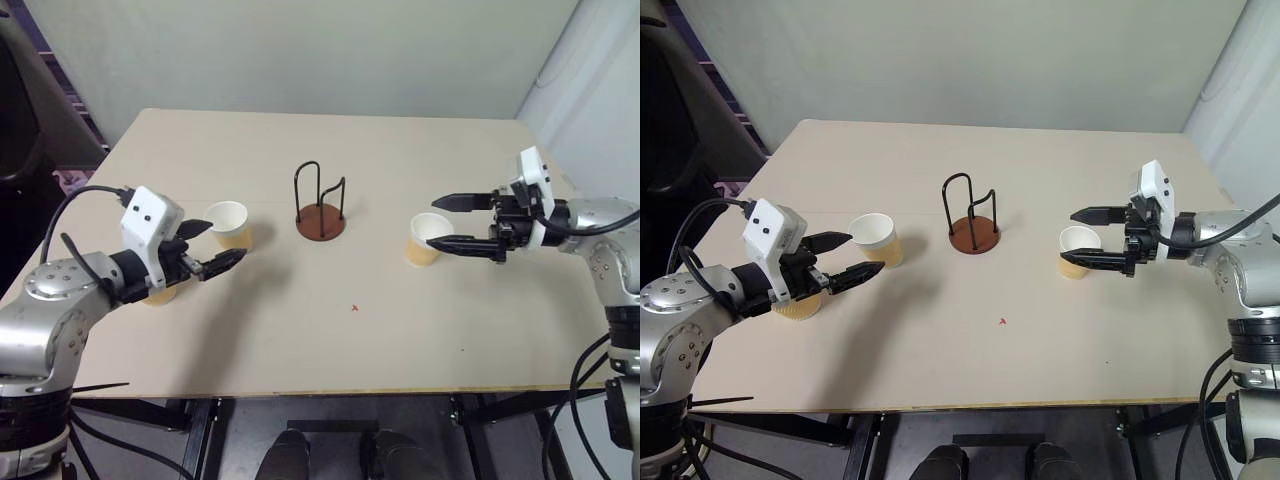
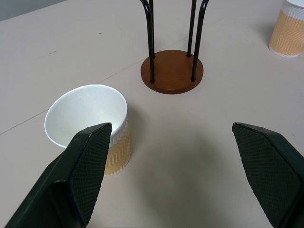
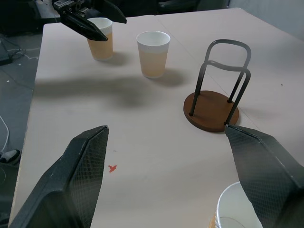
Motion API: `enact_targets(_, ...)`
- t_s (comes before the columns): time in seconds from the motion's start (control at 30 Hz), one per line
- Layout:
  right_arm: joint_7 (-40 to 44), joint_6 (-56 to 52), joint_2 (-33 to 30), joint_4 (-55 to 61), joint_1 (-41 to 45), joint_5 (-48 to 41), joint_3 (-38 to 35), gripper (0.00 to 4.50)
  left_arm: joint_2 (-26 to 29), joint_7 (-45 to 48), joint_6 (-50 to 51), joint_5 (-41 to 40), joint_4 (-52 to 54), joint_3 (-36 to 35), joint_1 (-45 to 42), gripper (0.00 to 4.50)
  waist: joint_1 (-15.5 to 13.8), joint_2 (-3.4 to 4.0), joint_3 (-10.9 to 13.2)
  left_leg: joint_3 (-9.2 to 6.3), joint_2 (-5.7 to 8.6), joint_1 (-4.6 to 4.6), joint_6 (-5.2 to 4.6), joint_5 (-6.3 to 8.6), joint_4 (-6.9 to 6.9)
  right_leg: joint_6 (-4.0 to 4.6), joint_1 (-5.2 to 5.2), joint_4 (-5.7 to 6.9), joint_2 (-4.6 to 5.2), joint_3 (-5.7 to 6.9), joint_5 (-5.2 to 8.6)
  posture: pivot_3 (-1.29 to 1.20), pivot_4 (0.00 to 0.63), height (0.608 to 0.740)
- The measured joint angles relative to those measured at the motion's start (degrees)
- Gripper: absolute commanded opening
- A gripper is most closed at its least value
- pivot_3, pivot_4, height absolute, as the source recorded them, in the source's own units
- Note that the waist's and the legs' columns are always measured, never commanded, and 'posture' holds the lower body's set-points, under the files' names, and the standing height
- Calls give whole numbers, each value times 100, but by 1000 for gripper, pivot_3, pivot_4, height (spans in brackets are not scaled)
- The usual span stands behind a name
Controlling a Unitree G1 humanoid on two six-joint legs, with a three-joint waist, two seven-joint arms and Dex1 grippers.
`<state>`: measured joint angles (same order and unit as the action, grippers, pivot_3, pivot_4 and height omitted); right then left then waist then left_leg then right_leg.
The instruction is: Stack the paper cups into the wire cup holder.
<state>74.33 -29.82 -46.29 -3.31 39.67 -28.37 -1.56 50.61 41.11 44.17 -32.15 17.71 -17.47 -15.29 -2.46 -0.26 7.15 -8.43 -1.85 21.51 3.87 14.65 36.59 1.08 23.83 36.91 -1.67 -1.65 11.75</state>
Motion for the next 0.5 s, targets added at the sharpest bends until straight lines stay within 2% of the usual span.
enact_targets(0.13, -18, -5, -13, 55, -42, -9, -23, 4050, -45, -2, -13, 12, -82, 118, -168, 4348, -7, 0, 0, -1, 0, 0, 0, 0, 1, 0, -1, 0, 0, 0, 0, 0, 150, 740)
enact_targets(0.23, -22, -38, -31, 148, -93, -57, -47, 4050, -274, -53, -109, 41, -200, 314, -493, 4348, -30, 0, 0, -3, 1, 5, -1, -1, 11, -5, -2, 0, 0, -1, -3, 0, 150, 740)
enact_targets(0.37, -62, -93, -63, 275, -112, -123, -116, 4050, -940, -425, -410, 468, -665, 953, -1331, 4348, -64, 1, 1, -7, 4, 16, -8, 1, 46, -21, -5, 0, 0, -1, -13, 0, 150, 740)
enact_targets(0.5, -151, -180, -102, 480, -155, -182, -200, 4050, -1647, -1043, -824, 1195, -1653, 1488, -2266, 4348, -67, -1, 2, 2, 6, 16, -18, 1, 59, -43, -15, -9, 3, -7, -28, 0, 150, 740)
